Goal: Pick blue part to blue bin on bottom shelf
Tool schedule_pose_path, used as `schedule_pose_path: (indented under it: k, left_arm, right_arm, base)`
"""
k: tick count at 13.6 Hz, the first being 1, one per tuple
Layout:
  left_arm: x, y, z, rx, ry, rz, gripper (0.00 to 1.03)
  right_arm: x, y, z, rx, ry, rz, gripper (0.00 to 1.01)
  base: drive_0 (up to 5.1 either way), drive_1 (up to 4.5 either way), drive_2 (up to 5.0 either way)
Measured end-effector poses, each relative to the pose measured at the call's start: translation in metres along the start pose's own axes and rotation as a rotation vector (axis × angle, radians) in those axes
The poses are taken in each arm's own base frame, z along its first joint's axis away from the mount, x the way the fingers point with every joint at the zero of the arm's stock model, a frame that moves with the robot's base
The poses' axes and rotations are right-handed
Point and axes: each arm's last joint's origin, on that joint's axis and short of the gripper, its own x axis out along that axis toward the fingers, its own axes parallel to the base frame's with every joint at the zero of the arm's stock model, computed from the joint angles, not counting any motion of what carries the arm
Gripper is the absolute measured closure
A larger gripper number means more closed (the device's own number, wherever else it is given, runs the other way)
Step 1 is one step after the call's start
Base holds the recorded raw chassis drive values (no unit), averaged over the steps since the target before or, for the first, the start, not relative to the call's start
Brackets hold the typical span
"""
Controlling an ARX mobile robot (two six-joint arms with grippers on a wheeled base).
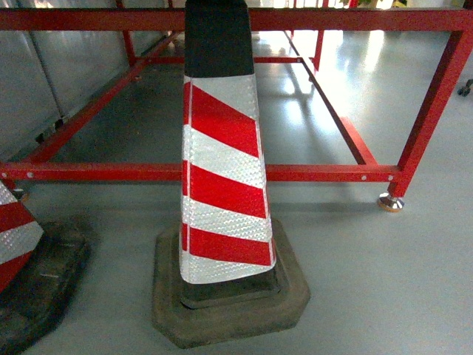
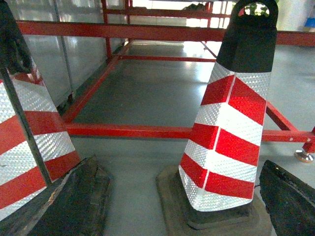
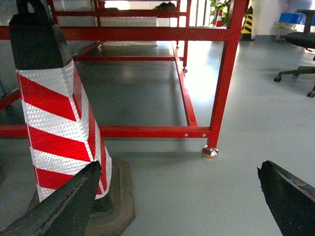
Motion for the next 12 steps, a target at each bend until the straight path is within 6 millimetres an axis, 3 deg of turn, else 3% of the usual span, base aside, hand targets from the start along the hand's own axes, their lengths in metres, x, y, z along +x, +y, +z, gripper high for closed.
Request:
schedule_pose_path:
  k: [12]
  left_arm:
    - [0.0000,0.0000,0.0000,0.000,0.000,0.000,0.05]
  right_arm:
    - [0.0000,0.0000,0.0000,0.000,0.000,0.000,0.03]
  base:
    - [0.0,0.00,0.0]
